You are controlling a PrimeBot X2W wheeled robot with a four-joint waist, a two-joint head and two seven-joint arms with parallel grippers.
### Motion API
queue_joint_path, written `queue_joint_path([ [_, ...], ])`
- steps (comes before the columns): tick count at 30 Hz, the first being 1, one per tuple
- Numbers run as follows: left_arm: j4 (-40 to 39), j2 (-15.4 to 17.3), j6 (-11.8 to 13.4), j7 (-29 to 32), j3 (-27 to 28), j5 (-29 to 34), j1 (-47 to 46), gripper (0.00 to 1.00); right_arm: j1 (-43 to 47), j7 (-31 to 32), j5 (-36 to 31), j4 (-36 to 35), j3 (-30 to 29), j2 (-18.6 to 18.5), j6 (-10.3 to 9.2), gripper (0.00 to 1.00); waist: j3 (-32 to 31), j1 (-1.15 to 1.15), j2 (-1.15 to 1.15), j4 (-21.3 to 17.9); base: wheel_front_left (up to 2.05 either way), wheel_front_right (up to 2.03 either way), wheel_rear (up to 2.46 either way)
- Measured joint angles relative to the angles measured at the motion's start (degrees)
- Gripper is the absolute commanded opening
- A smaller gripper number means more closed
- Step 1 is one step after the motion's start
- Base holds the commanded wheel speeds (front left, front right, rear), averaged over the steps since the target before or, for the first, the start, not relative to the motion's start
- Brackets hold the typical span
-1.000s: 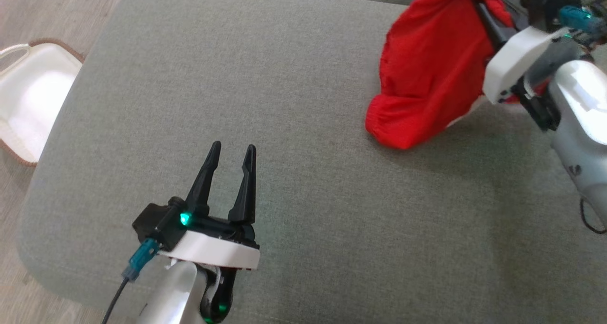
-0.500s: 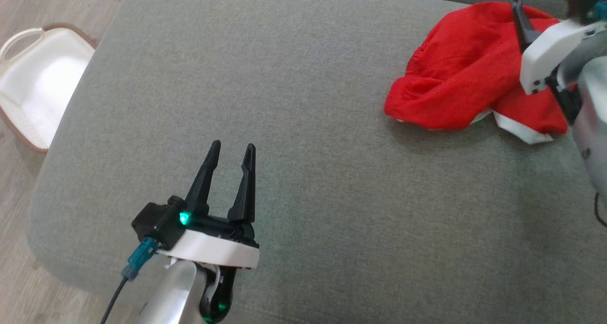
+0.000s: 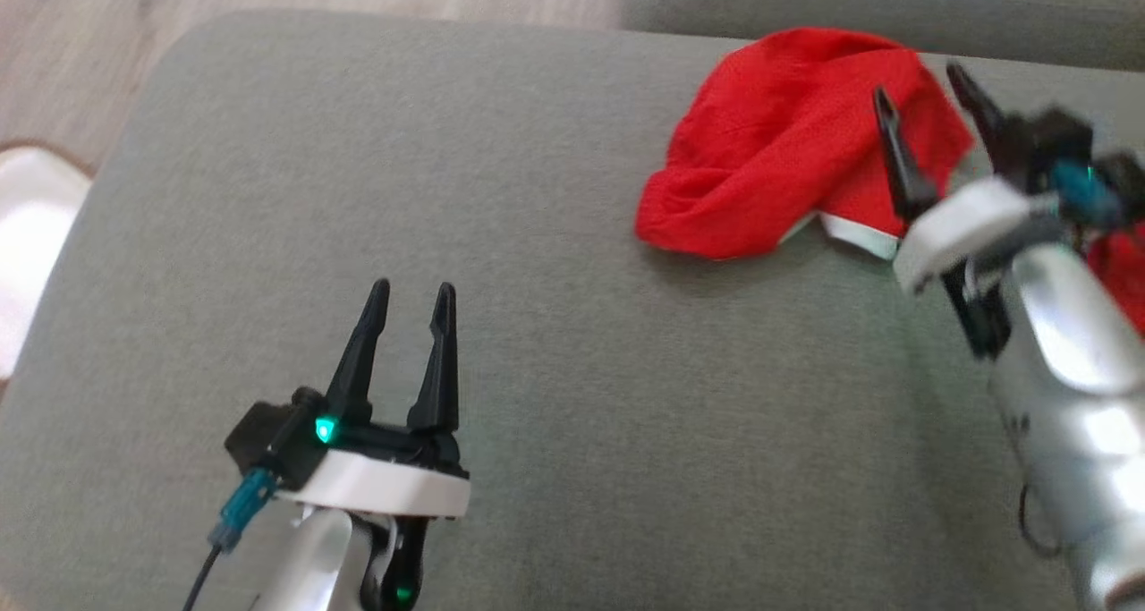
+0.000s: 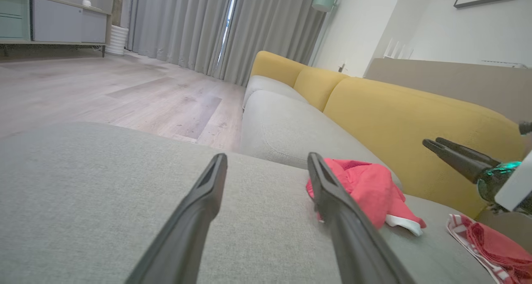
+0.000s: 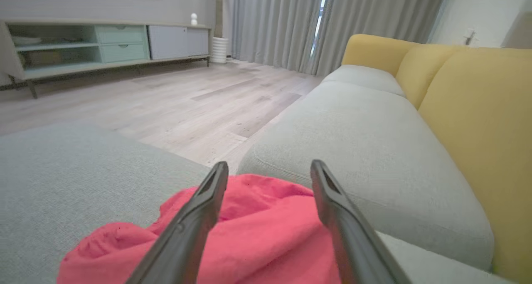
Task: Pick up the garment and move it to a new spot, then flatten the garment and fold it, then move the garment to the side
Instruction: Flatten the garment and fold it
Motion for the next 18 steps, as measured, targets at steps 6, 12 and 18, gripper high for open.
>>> queue_joint_path([
  [6, -0.54, 0.02, 0.0, 0.01, 1.0, 0.93, 2.0, 1.0, 15.52, 0.0, -2.43, -12.81, -10.89, 5.12, -0.01, 1.0, -2.37, 0.0, 0.0, -3.44, 0.0, 0.0, 0.0],
  [12, -1.07, 0.02, 0.0, 0.01, 1.09, 1.43, 3.09, 1.0, 29.81, 0.0, -5.61, -22.18, -18.12, 10.81, -0.01, 1.0, -4.19, -0.01, 0.0, -6.01, 0.0, 0.0, 0.0],
  [18, -1.4, 0.02, 0.0, 0.01, 1.2, 1.6, 3.85, 1.0, 36.11, 0.36, -3.77, -26.94, -18.38, 11.38, -0.01, 1.0, -4.55, 0.0, 0.0, -7.45, 0.0, 0.0, 0.0],
])
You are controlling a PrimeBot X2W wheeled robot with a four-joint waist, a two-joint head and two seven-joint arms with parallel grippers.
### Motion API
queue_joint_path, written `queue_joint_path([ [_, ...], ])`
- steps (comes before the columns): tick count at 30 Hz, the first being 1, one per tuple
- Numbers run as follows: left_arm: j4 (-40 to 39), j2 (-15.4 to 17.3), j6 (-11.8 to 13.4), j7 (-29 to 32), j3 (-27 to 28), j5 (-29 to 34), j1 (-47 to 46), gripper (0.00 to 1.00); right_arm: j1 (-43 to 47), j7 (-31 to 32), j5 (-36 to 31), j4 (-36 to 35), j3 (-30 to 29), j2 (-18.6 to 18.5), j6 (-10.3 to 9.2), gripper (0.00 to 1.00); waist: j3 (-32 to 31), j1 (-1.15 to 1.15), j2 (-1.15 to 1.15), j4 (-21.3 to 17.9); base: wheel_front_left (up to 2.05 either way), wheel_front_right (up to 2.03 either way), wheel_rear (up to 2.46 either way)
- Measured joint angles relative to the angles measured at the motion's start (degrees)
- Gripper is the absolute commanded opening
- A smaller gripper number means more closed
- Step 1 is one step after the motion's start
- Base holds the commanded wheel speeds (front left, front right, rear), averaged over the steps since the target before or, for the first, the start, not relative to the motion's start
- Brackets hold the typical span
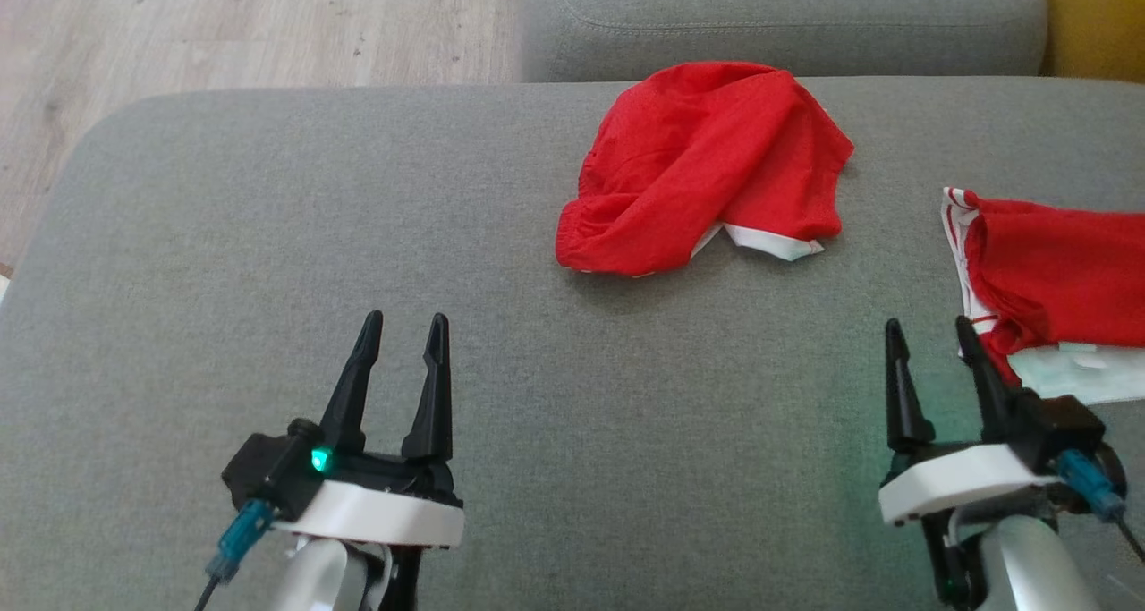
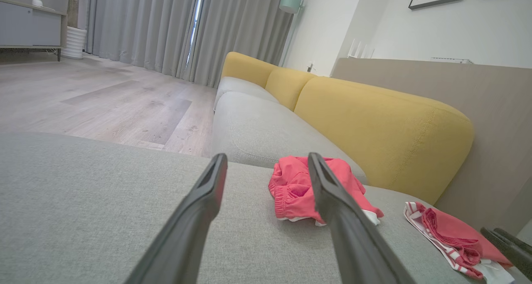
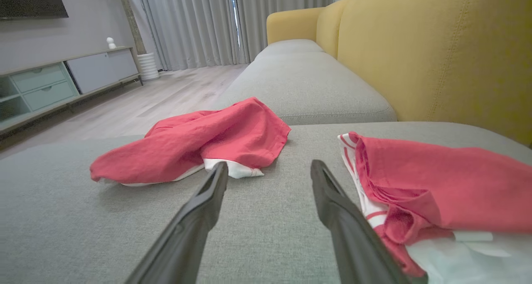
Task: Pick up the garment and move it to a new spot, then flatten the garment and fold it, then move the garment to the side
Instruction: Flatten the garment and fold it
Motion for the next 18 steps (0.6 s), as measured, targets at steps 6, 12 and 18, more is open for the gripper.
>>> queue_joint_path([
  [6, -0.35, 0.0, 0.0, 0.0, -0.01, 0.25, -0.03, 1.0, 0.13, 1.58, 0.74, -2.29, 0.6, 0.4, 0.0, 1.0, 0.65, 0.0, 0.0, -0.14, 0.0, 0.0, 0.0],
  [12, -0.7, -0.01, 0.0, -0.01, -0.23, 0.24, -0.23, 1.0, -1.83, 3.86, -0.54, -2.3, 0.42, 0.38, 0.0, 1.0, 2.23, 0.01, 0.0, 0.56, 0.0, 0.0, 0.0],
  [18, -0.67, 0.04, 0.0, 0.0, -0.98, 0.21, -2.26, 1.0, -9.38, 8.12, -1.43, 3.16, -1.32, 0.37, 0.0, 1.0, 4.67, 0.01, 0.0, 2.64, 0.0, 0.0, 0.0],
])
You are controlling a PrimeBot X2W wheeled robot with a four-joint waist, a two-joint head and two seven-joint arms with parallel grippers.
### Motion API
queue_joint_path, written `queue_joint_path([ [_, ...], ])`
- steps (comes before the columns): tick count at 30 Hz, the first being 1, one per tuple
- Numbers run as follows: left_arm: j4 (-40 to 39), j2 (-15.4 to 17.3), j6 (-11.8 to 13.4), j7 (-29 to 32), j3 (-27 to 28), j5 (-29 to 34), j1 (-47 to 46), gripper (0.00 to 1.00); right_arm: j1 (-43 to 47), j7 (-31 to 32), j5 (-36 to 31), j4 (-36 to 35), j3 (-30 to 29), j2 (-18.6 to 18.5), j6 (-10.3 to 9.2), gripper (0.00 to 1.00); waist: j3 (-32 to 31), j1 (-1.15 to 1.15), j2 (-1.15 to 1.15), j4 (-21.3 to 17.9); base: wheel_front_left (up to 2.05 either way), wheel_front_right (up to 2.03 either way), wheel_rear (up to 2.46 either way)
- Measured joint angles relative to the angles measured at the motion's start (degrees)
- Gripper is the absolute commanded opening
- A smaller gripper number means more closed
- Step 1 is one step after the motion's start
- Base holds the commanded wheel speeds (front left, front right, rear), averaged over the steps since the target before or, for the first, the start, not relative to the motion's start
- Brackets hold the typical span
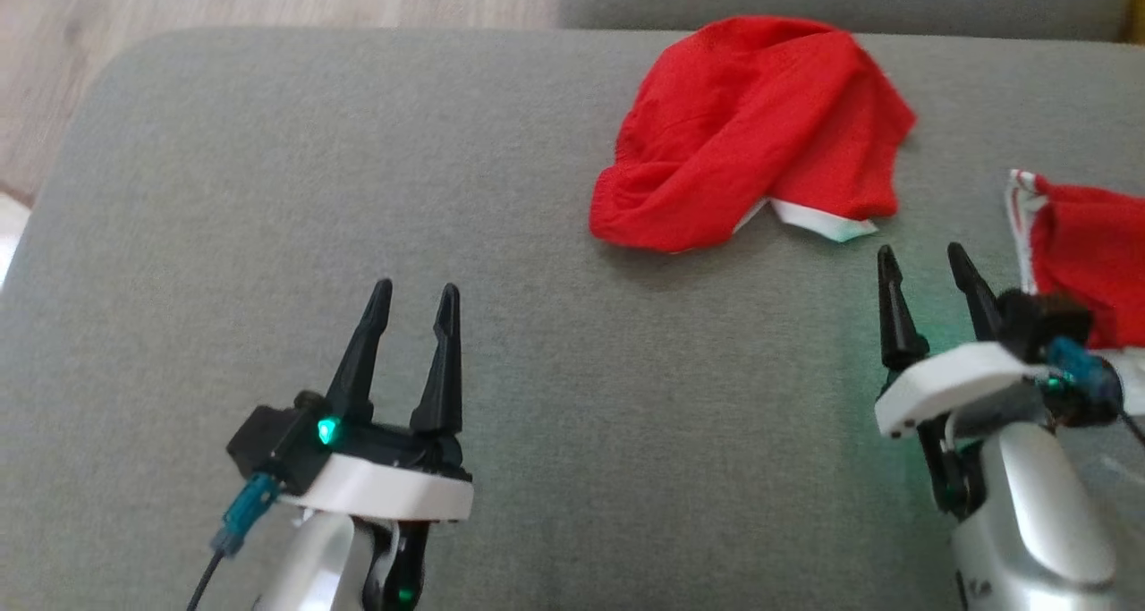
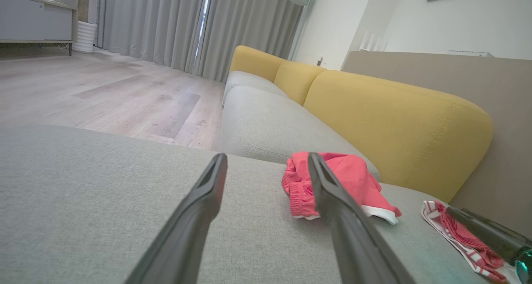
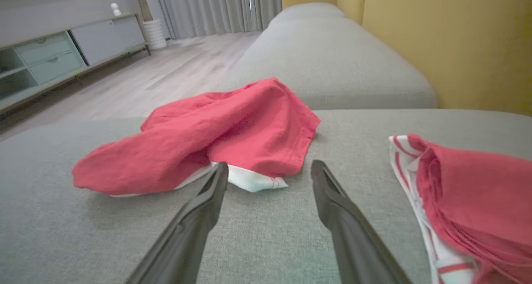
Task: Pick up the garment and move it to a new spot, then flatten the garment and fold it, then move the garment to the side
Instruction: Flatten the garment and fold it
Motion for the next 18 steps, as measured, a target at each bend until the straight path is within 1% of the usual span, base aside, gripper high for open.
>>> queue_joint_path([
  [6, 0.18, 0.07, 0.0, 0.0, -1.08, -0.57, -1.5, 1.0, -5.95, 4.03, -0.45, 10.07, -3.57, -0.03, 0.0, 1.0, 1.97, 0.0, 0.0, 2.75, 0.0, 0.0, 0.0],
  [11, 0.65, 0.11, 0.0, -0.01, -1.2, -0.58, -1.52, 1.0, -10.45, 4.0, -2.08, 17.24, -5.36, -0.07, 0.0, 1.0, 3.11, 0.0, 0.0, 4.38, 0.0, 0.0, 0.0],
  [15, 0.67, 0.11, 0.0, -0.01, -1.33, -1.02, -1.62, 1.0, -13.75, 3.28, -5.69, 21.3, -4.31, -0.09, 0.0, 1.0, 3.67, 0.0, 0.0, 5.13, 0.0, 0.0, 0.0],
  [18, 0.73, 0.11, 0.0, -0.01, -1.44, -1.03, -1.95, 1.0, -15.23, 2.13, -9.67, 23.54, -3.83, -0.09, 0.0, 1.0, 4.04, 0.0, 0.0, 5.48, 0.0, 0.0, 0.0],
])
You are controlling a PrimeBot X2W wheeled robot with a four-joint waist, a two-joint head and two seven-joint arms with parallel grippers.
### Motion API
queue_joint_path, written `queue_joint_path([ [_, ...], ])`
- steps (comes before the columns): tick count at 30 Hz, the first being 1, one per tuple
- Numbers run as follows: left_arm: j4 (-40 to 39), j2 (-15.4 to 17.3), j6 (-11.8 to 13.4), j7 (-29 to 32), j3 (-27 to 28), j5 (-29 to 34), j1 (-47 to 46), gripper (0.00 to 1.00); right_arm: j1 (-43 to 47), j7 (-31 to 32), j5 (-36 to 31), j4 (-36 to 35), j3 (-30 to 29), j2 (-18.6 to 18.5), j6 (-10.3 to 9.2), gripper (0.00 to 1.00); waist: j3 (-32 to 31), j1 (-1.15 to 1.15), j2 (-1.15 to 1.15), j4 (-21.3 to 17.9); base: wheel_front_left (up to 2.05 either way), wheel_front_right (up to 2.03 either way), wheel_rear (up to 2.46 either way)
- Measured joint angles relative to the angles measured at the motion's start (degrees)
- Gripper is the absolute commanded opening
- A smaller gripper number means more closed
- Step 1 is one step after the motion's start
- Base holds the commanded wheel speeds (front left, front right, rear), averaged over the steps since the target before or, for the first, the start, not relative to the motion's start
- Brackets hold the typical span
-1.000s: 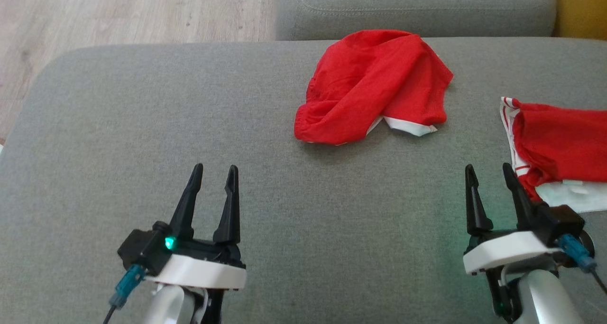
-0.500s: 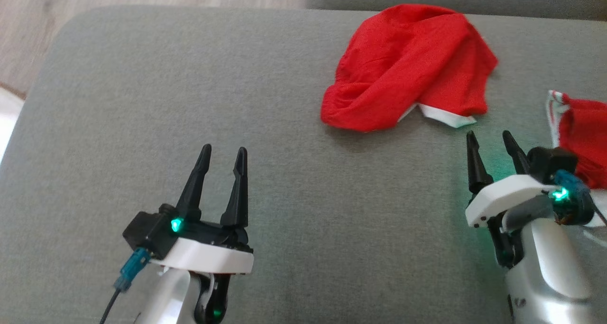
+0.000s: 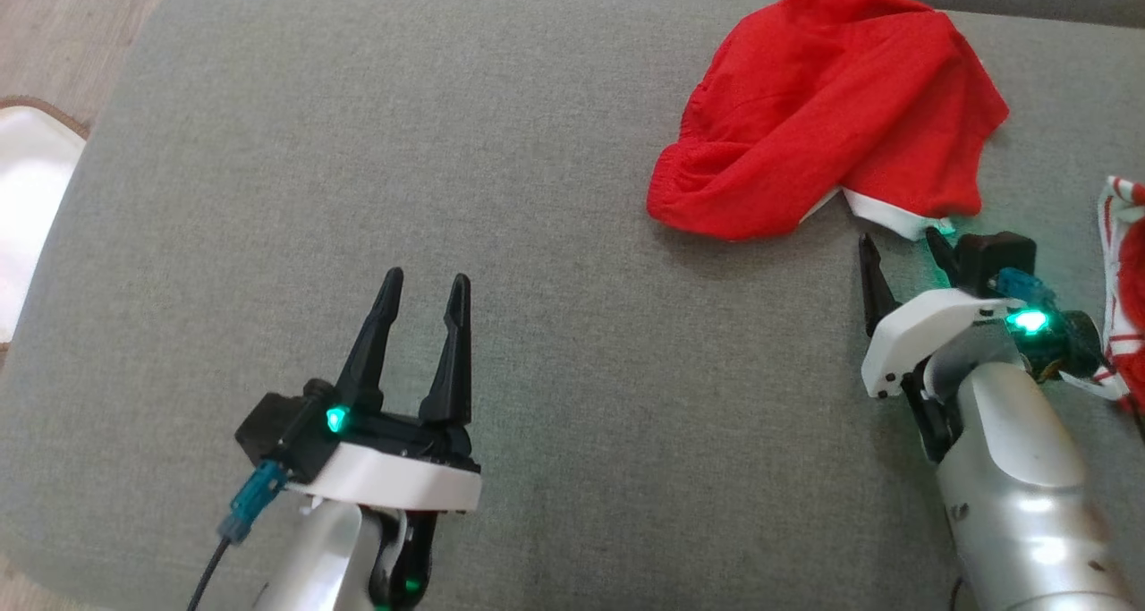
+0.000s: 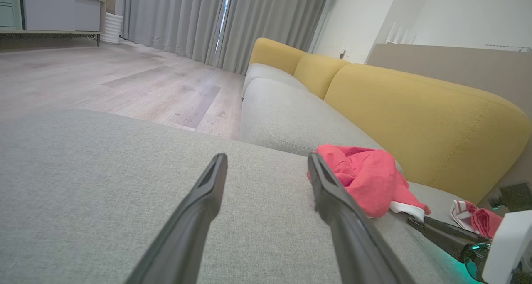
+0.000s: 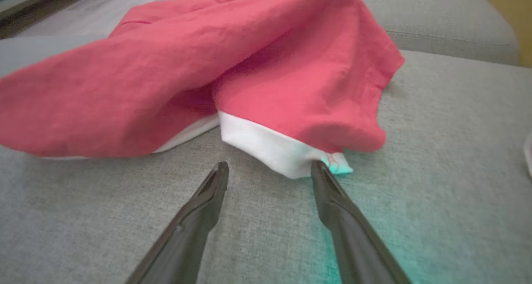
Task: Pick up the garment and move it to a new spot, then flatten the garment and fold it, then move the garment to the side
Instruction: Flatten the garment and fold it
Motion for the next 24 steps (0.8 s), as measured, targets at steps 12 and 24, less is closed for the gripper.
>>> queue_joint_path([
  [12, 0.13, 0.0, 0.0, 0.0, -0.18, -0.14, -0.98, 1.0, -5.2, -2.56, -7.46, 6.76, -2.21, -0.1, 0.0, 0.0, 0.91, 0.0, 0.0, 0.15, 0.0, 0.0, 0.0],
  [24, 0.6, 0.0, 0.0, 0.01, 0.21, -0.13, -0.88, 1.0, -5.92, -9.04, -2.24, 8.56, -0.33, -0.25, 0.0, 0.0, -1.56, -0.01, 0.0, -2.34, 0.0, 0.0, 0.0],
])
